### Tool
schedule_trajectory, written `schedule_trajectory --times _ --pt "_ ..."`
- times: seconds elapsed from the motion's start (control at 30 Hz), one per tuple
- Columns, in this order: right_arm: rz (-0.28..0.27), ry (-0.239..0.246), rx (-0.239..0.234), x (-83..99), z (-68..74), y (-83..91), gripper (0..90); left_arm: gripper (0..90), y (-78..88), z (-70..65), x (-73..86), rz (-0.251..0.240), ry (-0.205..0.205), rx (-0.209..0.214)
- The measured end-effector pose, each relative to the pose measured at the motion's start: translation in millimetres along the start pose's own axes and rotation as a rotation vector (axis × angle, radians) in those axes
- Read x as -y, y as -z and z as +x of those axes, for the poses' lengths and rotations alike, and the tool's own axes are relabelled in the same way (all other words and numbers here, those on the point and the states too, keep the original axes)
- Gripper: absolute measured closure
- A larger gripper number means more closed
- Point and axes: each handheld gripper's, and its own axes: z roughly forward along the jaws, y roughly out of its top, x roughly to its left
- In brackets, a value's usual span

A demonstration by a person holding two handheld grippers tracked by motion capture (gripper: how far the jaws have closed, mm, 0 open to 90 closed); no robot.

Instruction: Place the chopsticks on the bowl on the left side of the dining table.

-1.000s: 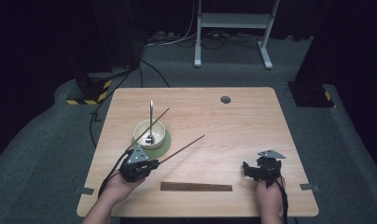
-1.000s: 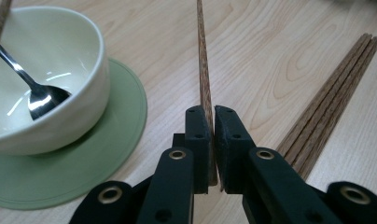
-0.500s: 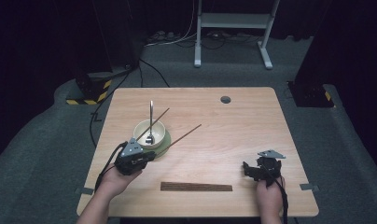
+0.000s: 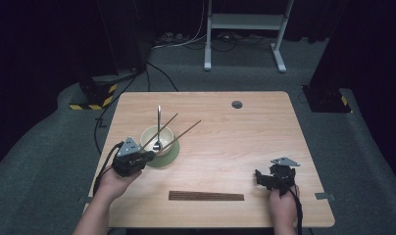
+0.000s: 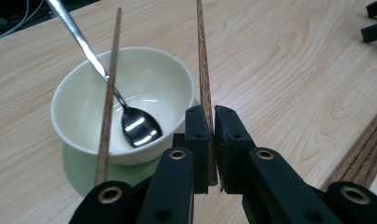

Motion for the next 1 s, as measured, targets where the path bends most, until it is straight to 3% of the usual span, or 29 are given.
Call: schedule_trajectory --times 0.23,0.33,1.0 --pt "-0.003 -0.001 0.002 0.1 0.1 -0.2 9.6 83.9 1.6 8.8 0.9 -0.009 0.024 -0.030" --pt "0.000 0.000 0.000 0.0 0.0 0.0 9.6 83.9 1.3 13.0 1.5 0.004 0.014 -0.042" --pt "0.000 -0.002 0.000 0.0 0.2 0.0 9.6 83.9 -1.8 32.4 11.4 0.032 0.065 -0.117"
